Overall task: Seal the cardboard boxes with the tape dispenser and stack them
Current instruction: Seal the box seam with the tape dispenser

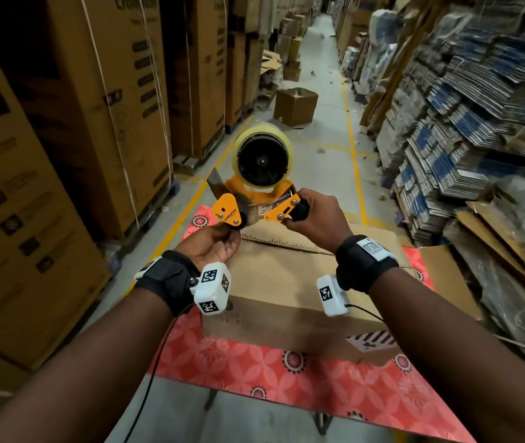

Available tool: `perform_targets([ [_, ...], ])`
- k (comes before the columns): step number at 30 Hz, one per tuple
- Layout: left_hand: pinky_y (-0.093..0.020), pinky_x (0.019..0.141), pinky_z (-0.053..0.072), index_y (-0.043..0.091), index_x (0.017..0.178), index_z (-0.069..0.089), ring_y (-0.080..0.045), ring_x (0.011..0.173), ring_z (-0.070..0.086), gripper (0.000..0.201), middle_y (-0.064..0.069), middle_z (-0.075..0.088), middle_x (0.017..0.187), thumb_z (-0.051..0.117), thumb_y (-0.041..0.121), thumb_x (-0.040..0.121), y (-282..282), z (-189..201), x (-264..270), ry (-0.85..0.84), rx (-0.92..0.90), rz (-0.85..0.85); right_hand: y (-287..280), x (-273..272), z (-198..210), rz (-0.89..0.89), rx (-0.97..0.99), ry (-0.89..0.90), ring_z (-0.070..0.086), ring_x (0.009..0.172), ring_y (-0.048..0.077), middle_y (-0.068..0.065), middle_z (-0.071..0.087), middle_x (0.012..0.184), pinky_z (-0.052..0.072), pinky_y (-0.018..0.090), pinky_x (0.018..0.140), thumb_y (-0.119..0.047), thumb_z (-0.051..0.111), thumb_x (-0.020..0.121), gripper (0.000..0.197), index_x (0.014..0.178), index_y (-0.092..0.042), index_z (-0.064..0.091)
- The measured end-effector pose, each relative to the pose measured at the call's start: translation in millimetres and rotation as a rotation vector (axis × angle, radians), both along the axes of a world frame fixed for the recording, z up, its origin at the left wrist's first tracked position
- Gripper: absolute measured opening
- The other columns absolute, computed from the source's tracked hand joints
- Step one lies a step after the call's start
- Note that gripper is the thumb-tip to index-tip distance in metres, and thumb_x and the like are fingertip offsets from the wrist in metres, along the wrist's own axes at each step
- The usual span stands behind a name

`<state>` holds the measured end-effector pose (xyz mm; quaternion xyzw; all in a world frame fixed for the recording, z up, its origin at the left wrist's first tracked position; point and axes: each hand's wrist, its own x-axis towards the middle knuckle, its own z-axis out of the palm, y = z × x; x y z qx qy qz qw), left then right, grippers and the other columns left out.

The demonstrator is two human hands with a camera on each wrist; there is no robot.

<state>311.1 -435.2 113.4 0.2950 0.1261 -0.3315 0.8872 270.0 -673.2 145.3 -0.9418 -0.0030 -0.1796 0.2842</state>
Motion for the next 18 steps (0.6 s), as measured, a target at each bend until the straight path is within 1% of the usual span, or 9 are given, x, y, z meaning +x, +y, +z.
perform_targets([
  [2,-0.03,0.069,0.06,0.002,0.102,0.06,-0.018,0.076,0.069,0.017,-0.011,0.07,0.092,0.044,-0.001,0.096,2,-3,7,-0.017,-0.006,-0.032,-7,6,2,0.011,-0.01,0.0,0.06,0.069,0.014,-0.01,0.065,0.075,0.05,0.03,0.062,-0.03,0.083,0.069,0.029,0.081,-0.029,0.057],
  [3,-0.033,0.072,0.06,0.001,0.106,0.06,-0.021,0.082,0.07,0.017,-0.012,0.069,0.099,0.053,-0.003,0.091,4,-4,11,-0.031,-0.027,-0.057,-12,9,3,0.017,-0.016,0.0,0.061,0.07,0.014,-0.01,0.066,0.076,0.05,0.03,0.062,-0.029,0.083,0.069,0.029,0.081,-0.03,0.057],
  [5,-0.039,0.079,0.059,0.0,0.114,0.058,-0.026,0.093,0.07,0.048,-0.017,0.067,0.112,0.076,-0.003,0.069,8,-11,18,-0.067,-0.052,-0.094,-22,15,6,0.032,-0.027,0.0,0.061,0.071,0.014,-0.009,0.066,0.077,0.049,0.029,0.062,-0.027,0.084,0.07,0.03,0.081,-0.031,0.056],
  [6,-0.04,0.082,0.059,0.0,0.117,0.055,-0.028,0.097,0.07,0.059,-0.019,0.067,0.114,0.08,-0.001,0.064,8,-14,20,-0.078,-0.059,-0.105,-27,17,7,0.042,-0.032,0.0,0.06,0.07,0.014,-0.01,0.066,0.077,0.049,0.029,0.062,-0.027,0.083,0.07,0.03,0.081,-0.031,0.056],
  [7,-0.04,0.084,0.058,0.001,0.119,0.053,-0.028,0.099,0.07,0.056,-0.02,0.067,0.115,0.076,0.003,0.068,7,-15,20,-0.081,-0.047,-0.091,-32,21,7,0.053,-0.037,-0.001,0.06,0.07,0.014,-0.01,0.065,0.077,0.049,0.029,0.062,-0.027,0.083,0.07,0.03,0.081,-0.032,0.055],
  [9,-0.037,0.086,0.057,0.001,0.118,0.054,-0.026,0.097,0.07,0.036,-0.018,0.068,0.111,0.058,0.017,0.086,-1,-19,21,-0.074,-0.015,-0.039,-39,26,7,0.071,-0.036,-0.003,0.06,0.07,0.014,-0.01,0.066,0.077,0.049,0.029,0.062,-0.026,0.082,0.07,0.03,0.081,-0.032,0.056],
  [11,-0.033,0.08,0.058,0.002,0.113,0.059,-0.022,0.089,0.071,0.029,-0.015,0.069,0.106,0.05,0.024,0.096,-11,-16,19,-0.082,0.034,-0.014,-46,31,7,0.091,-0.035,-0.005,0.06,0.07,0.014,-0.009,0.066,0.077,0.05,0.03,0.062,-0.025,0.082,0.071,0.029,0.081,-0.032,0.055],
  [15,-0.023,0.066,0.059,0.003,0.1,0.059,-0.013,0.066,0.071,0.011,-0.01,0.071,0.08,0.048,0.002,0.098,-31,-18,22,-0.081,0.286,0.035,-53,36,3,0.134,-0.074,0.009,0.058,0.067,0.016,-0.011,0.062,0.074,0.048,0.03,0.06,-0.027,0.081,0.072,0.029,0.082,-0.033,0.054],
  [18,-0.018,0.053,0.056,0.004,0.098,0.059,-0.009,0.055,0.066,0.011,-0.008,0.069,0.07,0.048,0.002,0.098,-35,-25,27,-0.149,0.443,-0.004,-56,38,-5,0.136,-0.121,0.027,0.057,0.066,0.018,-0.01,0.06,0.072,0.045,0.03,0.057,-0.03,0.081,0.072,0.026,0.085,-0.029,0.059],
])
